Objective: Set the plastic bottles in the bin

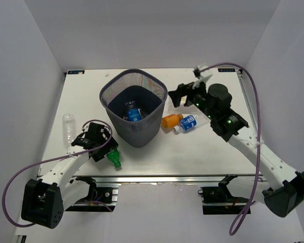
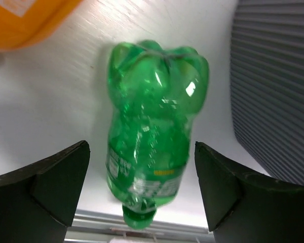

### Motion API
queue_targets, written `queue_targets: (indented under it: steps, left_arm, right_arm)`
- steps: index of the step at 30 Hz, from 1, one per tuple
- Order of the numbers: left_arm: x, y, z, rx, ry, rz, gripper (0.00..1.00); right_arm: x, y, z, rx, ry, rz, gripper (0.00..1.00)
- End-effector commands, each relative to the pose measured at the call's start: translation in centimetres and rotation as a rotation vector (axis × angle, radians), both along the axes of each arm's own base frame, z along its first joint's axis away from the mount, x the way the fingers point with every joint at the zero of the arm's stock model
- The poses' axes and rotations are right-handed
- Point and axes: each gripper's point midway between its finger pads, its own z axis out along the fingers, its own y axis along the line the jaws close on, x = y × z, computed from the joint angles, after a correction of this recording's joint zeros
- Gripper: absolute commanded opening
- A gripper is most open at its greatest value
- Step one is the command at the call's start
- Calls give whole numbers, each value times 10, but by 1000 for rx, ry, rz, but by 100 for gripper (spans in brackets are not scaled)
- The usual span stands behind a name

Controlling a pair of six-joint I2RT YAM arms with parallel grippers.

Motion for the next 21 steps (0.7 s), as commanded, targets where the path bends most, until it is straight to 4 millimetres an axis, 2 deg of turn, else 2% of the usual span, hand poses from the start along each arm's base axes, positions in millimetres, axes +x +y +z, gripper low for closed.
queue_targets:
  steps: [1, 3, 4, 5, 6, 8, 12, 13, 15, 16, 18, 19, 21]
  left_arm:
    - [9, 5, -3, 28, -35, 43, 92]
    - [10, 5, -8, 25, -45, 52, 89]
    - [9, 5, -9, 23, -43, 56, 87]
    - [11, 4, -9, 18, -47, 57, 81]
    - [11, 3, -8, 13, -47, 57, 78]
    - [10, 6, -5, 27, -41, 60, 72]
    - [14, 15, 15, 63, -90, 86, 44]
    - [17, 19, 31, 71, -132, 109, 39]
    - [22, 24, 52, 80, -192, 134, 39]
    - [27, 32, 75, 98, -260, 164, 39]
    - [31, 40, 99, 121, -326, 199, 39]
    - [34, 51, 121, 159, -371, 246, 39]
    - [32, 65, 139, 210, -387, 303, 39]
  right_arm:
    - [6, -40, -4, 131, 22, -125, 89]
    - [0, -56, -20, 155, 61, -158, 89]
    - [1, -66, -24, 163, 69, -184, 89]
    - [-3, -72, -24, 175, 71, -189, 89]
    - [-4, -76, -32, 169, 84, -200, 89]
    - [-6, -85, -34, 169, 83, -228, 89]
    - [-5, -99, -49, 143, 104, -287, 89]
    - [-4, -102, -55, 140, 113, -305, 89]
    - [-2, -105, -56, 144, 123, -316, 89]
    - [-2, -103, -55, 150, 126, -307, 89]
    - [-3, -103, -55, 152, 128, -299, 89]
    - [-3, -103, -58, 152, 133, -300, 89]
    - [-4, -106, -61, 150, 134, -308, 89]
